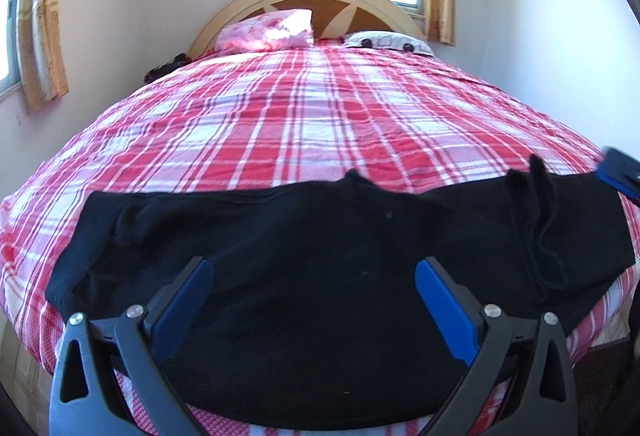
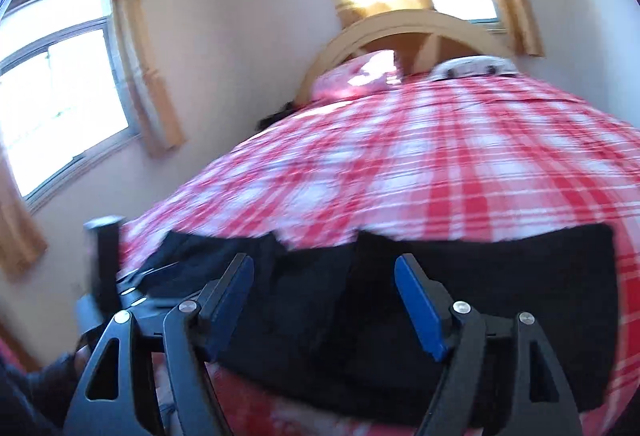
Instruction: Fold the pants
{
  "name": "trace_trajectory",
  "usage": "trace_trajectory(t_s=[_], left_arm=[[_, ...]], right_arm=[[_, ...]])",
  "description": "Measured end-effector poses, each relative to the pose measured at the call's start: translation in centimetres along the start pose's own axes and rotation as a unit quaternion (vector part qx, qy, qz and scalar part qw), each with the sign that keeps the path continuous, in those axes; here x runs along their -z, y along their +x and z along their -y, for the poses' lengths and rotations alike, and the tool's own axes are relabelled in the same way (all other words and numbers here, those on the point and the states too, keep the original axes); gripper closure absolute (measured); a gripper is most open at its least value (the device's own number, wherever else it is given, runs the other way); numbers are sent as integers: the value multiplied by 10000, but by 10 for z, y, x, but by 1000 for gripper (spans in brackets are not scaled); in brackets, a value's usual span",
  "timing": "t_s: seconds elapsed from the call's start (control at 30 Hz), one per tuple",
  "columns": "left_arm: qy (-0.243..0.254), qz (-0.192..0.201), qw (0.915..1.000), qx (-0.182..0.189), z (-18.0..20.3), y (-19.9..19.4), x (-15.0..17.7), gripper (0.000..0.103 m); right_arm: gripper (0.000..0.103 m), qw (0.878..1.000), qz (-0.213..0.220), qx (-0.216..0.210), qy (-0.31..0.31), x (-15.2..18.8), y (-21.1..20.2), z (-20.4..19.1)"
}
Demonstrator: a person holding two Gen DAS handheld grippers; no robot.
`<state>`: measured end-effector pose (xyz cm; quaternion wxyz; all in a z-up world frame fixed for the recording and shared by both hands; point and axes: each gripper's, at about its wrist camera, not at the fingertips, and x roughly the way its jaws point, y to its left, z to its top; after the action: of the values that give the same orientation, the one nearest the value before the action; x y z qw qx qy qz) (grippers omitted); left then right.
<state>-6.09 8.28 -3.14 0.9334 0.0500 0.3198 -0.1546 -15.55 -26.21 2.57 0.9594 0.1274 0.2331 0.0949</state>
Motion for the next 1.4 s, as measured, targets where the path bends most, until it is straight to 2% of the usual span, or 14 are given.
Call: trace_trajectory(t_s=[0.07, 0.17, 0.3, 0.37, 0.47, 0.57, 0.63, 0.7, 0.8, 0.87, 1.0, 1.13, 1.3, 1.4], left_arm=[[64, 56, 9999, 66, 8, -2, -3, 0], [46, -13, 9996, 284, 21, 0, -8, 0], [280, 34, 9992, 279, 37, -2, -10, 0], [386, 43, 9989, 259, 40, -2, -9, 0], [385, 11, 9990, 208, 38, -1, -7, 0], [311, -36, 9995, 106, 31, 1, -5, 0], [274, -5, 9996, 24, 25, -1, -2, 0], [254, -5, 9996, -131, 17, -1, 0, 0], [118, -88, 9987, -493, -3, 2, 1, 0], [-70, -96, 9969, -773, -25, -1, 2, 0], [-655, -67, 9879, -1406, -81, -10, 6, 0], [-1392, -83, 9692, -2032, -133, -19, 18, 0], [-2210, -236, 9539, -2015, -171, -18, 33, 0], [-2527, -300, 9494, -1840, -179, -12, 40, 0]], right_arm=[[72, 9991, -224, 342, 145, -9, 19, 21], [82, 9964, -487, 682, 124, -11, 54, 33], [82, 9948, -878, 507, -68, 1, 101, 24], [79, 9947, -880, 431, -324, 5, 107, 14], [79, 9946, -959, -51, -402, 12, 103, 15], [80, 9958, -874, -273, -82, 10, 92, 24], [80, 9978, -437, -462, 189, 8, 66, 22], [80, 9988, -256, -424, 48, 15, 52, 9], [80, 9961, -767, -413, -116, 40, 73, -6], [79, 9977, -549, -280, -266, 50, 75, -11], [78, 9983, -444, -358, -69, 41, 65, -16], [77, 9974, 72, -708, 61, 34, 33, -28], [76, 9970, 45, -626, 443, 44, 28, -33], [76, 9976, -66, -517, 461, 52, 32, -35]])
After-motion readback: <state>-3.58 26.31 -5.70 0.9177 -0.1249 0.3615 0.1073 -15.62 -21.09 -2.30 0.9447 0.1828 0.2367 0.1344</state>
